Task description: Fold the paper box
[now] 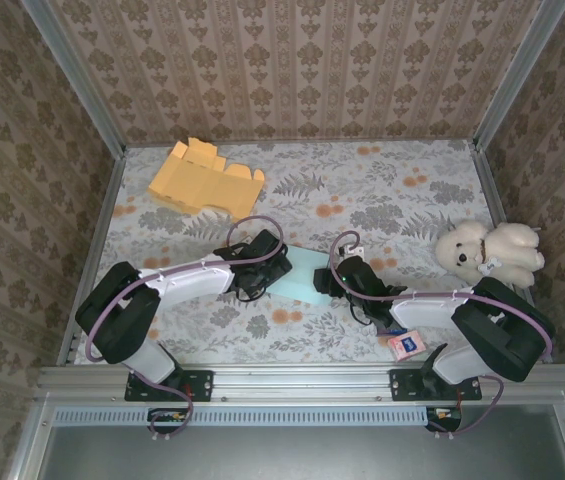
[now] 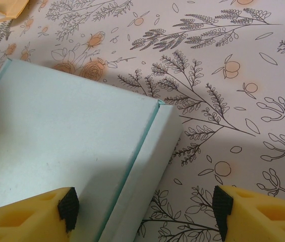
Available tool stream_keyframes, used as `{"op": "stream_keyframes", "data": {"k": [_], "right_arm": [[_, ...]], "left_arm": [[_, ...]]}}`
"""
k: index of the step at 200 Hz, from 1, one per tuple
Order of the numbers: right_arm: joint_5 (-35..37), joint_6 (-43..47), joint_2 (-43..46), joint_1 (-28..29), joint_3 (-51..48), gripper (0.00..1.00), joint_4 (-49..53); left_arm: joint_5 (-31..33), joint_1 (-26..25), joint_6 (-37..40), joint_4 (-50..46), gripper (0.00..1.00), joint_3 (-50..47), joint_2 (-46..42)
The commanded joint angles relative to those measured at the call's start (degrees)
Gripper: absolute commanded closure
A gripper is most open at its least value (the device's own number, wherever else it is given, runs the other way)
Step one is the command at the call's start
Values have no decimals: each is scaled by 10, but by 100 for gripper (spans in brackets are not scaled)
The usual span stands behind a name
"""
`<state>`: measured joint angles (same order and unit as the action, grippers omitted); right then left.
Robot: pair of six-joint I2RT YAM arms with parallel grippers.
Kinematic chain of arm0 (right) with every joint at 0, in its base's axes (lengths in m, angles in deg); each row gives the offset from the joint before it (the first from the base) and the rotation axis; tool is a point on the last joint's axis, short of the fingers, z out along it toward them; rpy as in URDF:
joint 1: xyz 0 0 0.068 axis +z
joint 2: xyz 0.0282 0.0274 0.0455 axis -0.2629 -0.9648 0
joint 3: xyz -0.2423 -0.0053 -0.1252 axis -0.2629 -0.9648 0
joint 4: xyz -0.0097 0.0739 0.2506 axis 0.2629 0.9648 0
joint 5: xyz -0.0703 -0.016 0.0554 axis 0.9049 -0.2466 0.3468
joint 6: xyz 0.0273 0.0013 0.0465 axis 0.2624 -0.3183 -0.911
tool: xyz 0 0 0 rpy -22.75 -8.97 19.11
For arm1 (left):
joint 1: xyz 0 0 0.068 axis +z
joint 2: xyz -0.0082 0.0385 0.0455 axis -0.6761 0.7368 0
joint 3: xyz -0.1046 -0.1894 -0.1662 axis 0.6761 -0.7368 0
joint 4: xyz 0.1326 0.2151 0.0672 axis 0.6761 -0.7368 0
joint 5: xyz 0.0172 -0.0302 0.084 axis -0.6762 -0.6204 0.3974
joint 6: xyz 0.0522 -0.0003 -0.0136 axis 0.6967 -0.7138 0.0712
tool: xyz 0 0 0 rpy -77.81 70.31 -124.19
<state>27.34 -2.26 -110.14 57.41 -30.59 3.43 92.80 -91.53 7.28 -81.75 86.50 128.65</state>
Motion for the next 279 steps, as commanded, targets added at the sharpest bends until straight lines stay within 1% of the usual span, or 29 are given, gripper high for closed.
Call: {"op": "stream_keyframes", "data": {"k": [1, 74, 168, 233, 279], "right_arm": [[18, 10, -4, 4, -11, 27, 4], [19, 7, -3, 4, -14, 27, 2], [22, -5, 9, 7, -23, 27, 0], [23, -9, -2, 11, -20, 27, -2], [31, -9, -4, 13, -19, 27, 3]], "left_arm": [[-14, 4, -16, 8, 20, 4, 11], [-22, -2, -20, 14, 29, 2, 13], [-18, -7, -33, 18, 29, -5, 14], [-8, -7, -46, 28, 36, -20, 21], [13, -6, -48, 19, 36, -26, 25]]}}
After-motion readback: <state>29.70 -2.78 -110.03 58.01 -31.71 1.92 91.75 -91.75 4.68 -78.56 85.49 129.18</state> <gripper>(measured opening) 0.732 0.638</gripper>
